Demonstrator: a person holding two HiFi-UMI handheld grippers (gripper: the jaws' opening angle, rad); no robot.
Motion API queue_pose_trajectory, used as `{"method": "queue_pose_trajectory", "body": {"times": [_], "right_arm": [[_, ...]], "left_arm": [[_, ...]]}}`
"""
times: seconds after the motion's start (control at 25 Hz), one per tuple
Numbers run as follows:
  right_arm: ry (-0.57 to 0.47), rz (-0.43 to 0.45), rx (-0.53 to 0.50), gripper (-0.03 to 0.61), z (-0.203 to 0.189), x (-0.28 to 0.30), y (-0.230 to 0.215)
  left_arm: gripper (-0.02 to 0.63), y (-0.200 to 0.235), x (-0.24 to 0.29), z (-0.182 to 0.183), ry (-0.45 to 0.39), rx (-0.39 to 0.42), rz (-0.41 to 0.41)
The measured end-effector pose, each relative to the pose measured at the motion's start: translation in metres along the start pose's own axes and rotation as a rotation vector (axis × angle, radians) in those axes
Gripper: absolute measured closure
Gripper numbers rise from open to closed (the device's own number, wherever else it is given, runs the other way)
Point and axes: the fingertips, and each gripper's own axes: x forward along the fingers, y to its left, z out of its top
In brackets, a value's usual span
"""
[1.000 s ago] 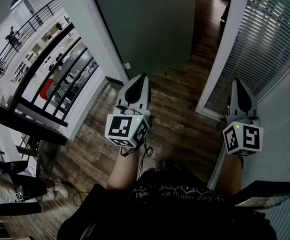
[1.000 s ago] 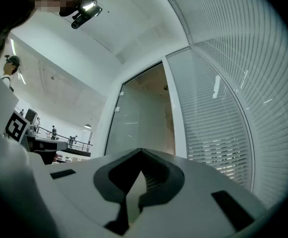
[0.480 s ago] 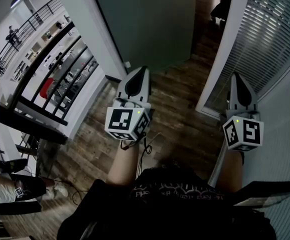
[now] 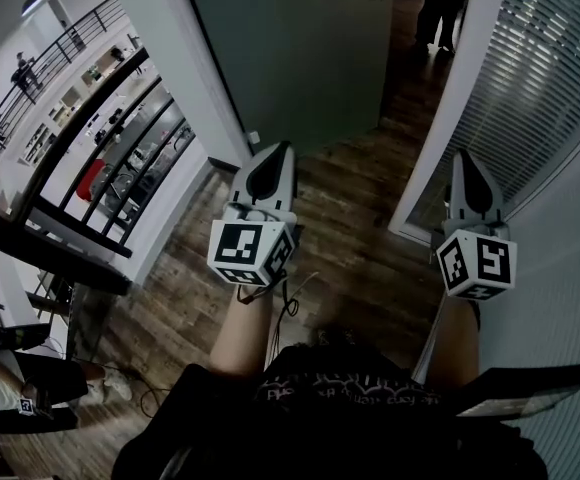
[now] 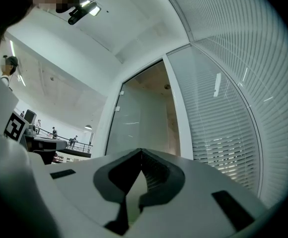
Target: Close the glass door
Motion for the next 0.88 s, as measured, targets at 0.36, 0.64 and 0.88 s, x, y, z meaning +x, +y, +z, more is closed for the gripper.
{"method": "queue_pose_trajectory", "body": {"times": [0.36, 0.64, 0.88], "right_arm": [[-0.001, -0.024, -0.013, 0.575, -0.001, 0.041, 0.002], [0.010, -0.037, -0.014, 0.575, -0.013, 0.061, 0.021], [0.033, -0.034, -0.017, 0.575, -0.030, 0.085, 0.022]], "left_arm": [[0.612, 0.031, 0.029, -0.001, 0.005, 0.034, -0.008], [0.612, 0.059, 0.040, -0.012, 0.009, 0.026, -0.023], [0.612, 0.073, 0.055, -0.032, 0.033, 0.003, -0.011]]}}
